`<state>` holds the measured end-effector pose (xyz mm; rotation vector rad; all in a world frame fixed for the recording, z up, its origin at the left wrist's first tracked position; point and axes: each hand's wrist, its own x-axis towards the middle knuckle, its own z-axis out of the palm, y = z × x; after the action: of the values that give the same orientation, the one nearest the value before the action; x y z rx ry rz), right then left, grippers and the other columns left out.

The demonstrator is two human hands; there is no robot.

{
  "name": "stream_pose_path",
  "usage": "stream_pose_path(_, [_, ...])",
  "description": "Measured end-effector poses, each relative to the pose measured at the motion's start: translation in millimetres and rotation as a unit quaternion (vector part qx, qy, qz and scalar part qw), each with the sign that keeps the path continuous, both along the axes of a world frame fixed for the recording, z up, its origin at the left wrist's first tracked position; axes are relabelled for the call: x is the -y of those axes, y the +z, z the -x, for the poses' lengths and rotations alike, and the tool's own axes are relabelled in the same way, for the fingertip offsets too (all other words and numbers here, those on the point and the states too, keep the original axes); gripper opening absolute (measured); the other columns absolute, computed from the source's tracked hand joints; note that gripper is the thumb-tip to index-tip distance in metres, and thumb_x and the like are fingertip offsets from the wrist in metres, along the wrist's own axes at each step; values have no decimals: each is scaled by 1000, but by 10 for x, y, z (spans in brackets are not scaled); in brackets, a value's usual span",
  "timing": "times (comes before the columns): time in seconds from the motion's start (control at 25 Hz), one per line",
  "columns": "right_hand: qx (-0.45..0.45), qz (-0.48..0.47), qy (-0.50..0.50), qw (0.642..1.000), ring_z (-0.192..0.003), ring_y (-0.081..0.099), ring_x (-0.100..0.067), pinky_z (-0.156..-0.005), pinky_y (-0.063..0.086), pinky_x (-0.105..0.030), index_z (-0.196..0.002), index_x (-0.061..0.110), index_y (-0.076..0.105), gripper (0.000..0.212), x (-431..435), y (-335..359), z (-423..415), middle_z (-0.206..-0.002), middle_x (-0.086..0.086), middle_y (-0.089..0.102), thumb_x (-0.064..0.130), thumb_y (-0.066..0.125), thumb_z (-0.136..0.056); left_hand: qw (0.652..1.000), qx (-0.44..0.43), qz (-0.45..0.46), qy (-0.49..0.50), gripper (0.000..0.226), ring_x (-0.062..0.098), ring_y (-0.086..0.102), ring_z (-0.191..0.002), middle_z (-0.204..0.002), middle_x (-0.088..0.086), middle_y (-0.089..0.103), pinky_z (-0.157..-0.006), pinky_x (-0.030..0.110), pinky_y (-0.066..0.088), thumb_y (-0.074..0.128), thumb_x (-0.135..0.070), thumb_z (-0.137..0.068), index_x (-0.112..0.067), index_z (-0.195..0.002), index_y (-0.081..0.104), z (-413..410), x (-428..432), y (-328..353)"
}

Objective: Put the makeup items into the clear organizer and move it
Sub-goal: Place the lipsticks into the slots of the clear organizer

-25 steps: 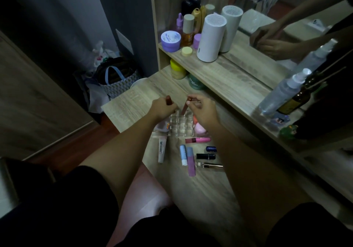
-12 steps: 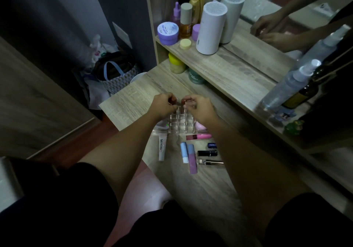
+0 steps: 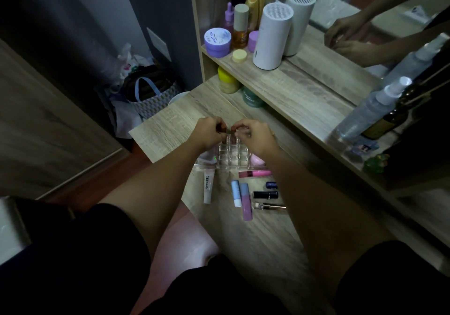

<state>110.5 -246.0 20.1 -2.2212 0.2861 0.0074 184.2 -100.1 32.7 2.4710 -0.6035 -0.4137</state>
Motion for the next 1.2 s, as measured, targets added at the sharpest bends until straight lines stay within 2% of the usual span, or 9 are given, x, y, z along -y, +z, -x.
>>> stream_pose_path(0.16, [-10, 7, -2, 1000, -79, 60, 1, -60, 41, -4, -111, 16, 65, 25, 11, 4, 6, -99, 2, 70, 9, 64, -87, 1000, -2, -4, -6, 24, 29, 64, -93, -99, 18, 70, -81, 30, 50, 69, -14, -77, -2, -98, 66, -4, 9, -3])
stream_pose_path(0.32, [-6, -6, -5, 1000, -85, 62, -7, -67, 44, -8, -113, 15, 64, 29, 8, 36, 3, -101, 1, 67, 12, 68, -84, 1000, -8, 3, 0, 23, 27, 64, -91, -97, 17, 70, -75, 25, 46, 70, -15, -77, -4, -96, 65, -16, 6, -4])
stream_pose_path(0.52, [-5, 7, -5, 1000, -88, 64, -10, -81, 55, -26, -110, 16, 65, 26, 6, 38, -12, -99, 0, 69, 11, 68, -84, 1000, -14, 3, 1, 25, 26, 63, -90, -97, 16, 69, -74, 26, 47, 73, -18, -76, -5, -96, 66, -21, -17, -9])
stream_pose_path(0.68, [-2, 4, -7, 1000, -84, 59, -9, -87, 54, -27, -122, 8, 59, 39, 53, 68, 29, -93, 1, 61, 10, 68, -84, 1000, -19, 20, -4, 33, 27, 65, -92, -103, 16, 68, -82, 31, 51, 74, -16, -73, -5, -102, 64, 3, -64, 34])
stream_pose_path(0.8, [5, 27, -16, 999, -72, 54, -4, -73, 51, -19, -116, 10, 61, 33, 74, 83, 154, -82, 7, 58, 11, 68, -84, 999, -22, 44, 19, 39, 28, 66, -87, -109, 14, 65, -84, 36, 55, 69, -6, -74, -5, -113, 61, 71, -203, 52])
stream_pose_path(0.92, [-16, 58, 3, 998, -63, 51, 0, -58, 42, -13, -96, 15, 64, 15, 19, -4, 421, -70, 11, 53, 13, 69, -82, 994, -5, 96, 57, 25, 21, 61, -74, -91, 9, 63, -71, 29, 51, 66, -1, -75, -5, -100, 63, 248, -422, 13])
stream_pose_path(1.0, [-53, 58, 33, 996, -64, 53, -4, -62, 46, -20, -84, 17, 61, 10, -30, -102, 594, -73, 6, 56, 14, 71, -80, 992, 5, 110, 57, 11, 17, 58, -71, -79, 6, 62, -66, 19, 48, 68, -6, -77, -5, -87, 64, 430, -562, -48])
stream_pose_path(1.08, [-91, 56, 45, 993, -68, 54, -12, -70, 53, -33, -77, 18, 58, 14, -81, -186, 723, -74, -1, 58, 13, 71, -80, 994, 4, 101, 46, 9, 15, 58, -67, -73, 5, 64, -61, 13, 43, 69, -13, -78, -7, -77, 63, 635, -665, -136])
stream_pose_path(1.2, [-116, 103, 48, 987, -75, 59, -25, -80, 55, -44, -79, 16, 60, 8, -172, -269, 864, -75, -5, 60, 18, 68, -82, 999, -1, 49, 17, 15, 22, 59, -67, -74, 11, 65, -63, 26, 42, 68, -18, -80, -6, -73, 61, 905, -755, -315])
